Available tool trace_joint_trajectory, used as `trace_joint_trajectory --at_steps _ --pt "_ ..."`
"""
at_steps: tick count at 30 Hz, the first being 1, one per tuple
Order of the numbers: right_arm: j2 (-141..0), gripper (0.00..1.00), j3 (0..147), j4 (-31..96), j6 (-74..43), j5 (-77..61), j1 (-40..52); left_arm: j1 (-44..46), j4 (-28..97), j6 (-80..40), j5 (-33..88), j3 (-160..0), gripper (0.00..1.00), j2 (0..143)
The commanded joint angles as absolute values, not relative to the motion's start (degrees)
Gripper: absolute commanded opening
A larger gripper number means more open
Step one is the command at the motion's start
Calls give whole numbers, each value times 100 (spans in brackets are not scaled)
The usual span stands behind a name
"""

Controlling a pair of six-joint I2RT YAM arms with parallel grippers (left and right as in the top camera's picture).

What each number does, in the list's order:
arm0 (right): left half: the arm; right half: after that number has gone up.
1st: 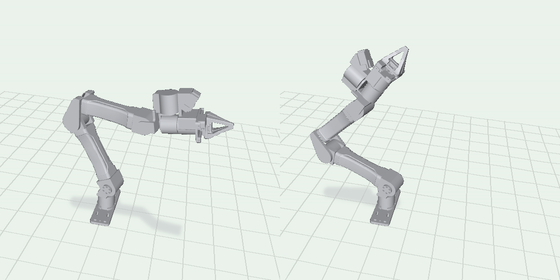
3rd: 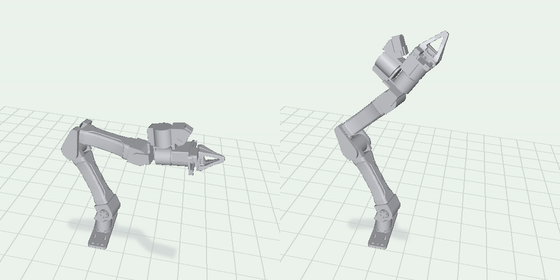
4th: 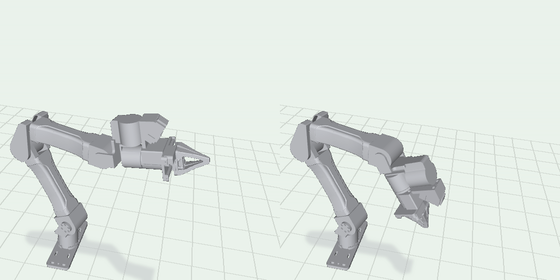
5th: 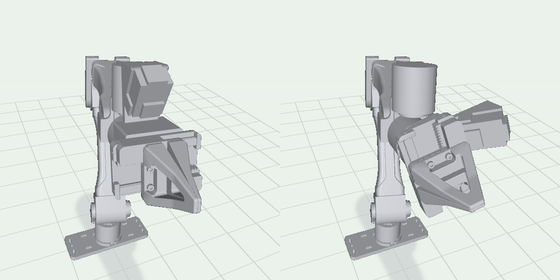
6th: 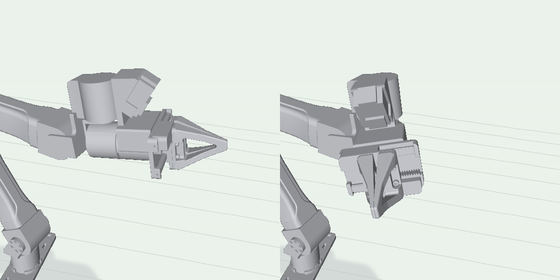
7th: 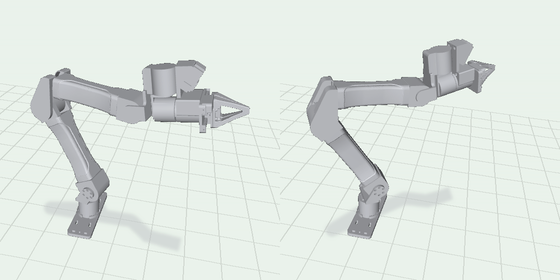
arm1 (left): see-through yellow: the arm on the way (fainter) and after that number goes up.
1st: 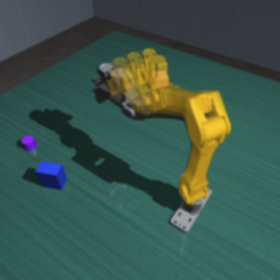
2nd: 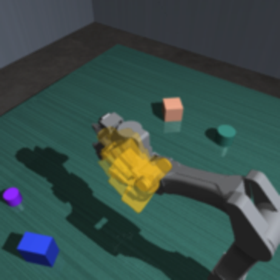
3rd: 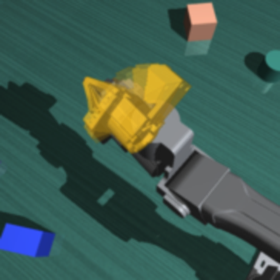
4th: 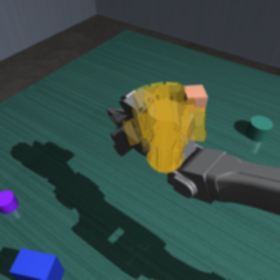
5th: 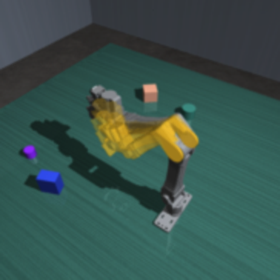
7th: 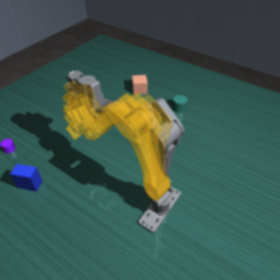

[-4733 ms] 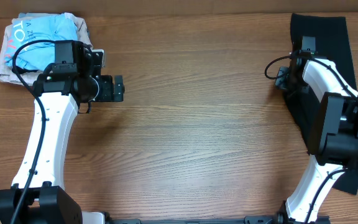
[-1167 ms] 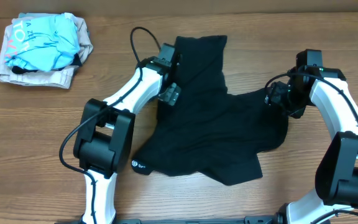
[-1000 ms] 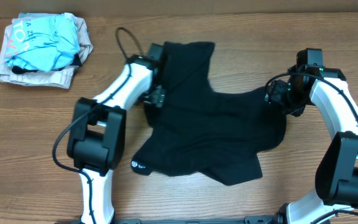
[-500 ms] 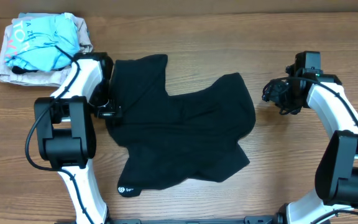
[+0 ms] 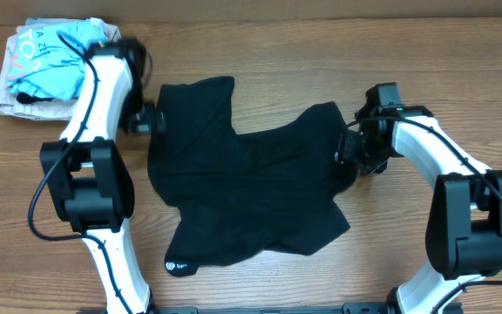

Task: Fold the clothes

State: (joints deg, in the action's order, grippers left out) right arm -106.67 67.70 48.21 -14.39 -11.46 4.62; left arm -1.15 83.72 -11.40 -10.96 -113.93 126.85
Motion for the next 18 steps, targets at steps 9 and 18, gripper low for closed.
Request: trace_joint_trajectory --at_steps 9,18 --pt "-10700 51 6171 4884 -1999 -711 482 45 9037 -617 -504 -14405 100 12621" --pt "-10698 4 5850 3953 -2130 -480 283 86 8993 -617 -440 -14512 100 12621"
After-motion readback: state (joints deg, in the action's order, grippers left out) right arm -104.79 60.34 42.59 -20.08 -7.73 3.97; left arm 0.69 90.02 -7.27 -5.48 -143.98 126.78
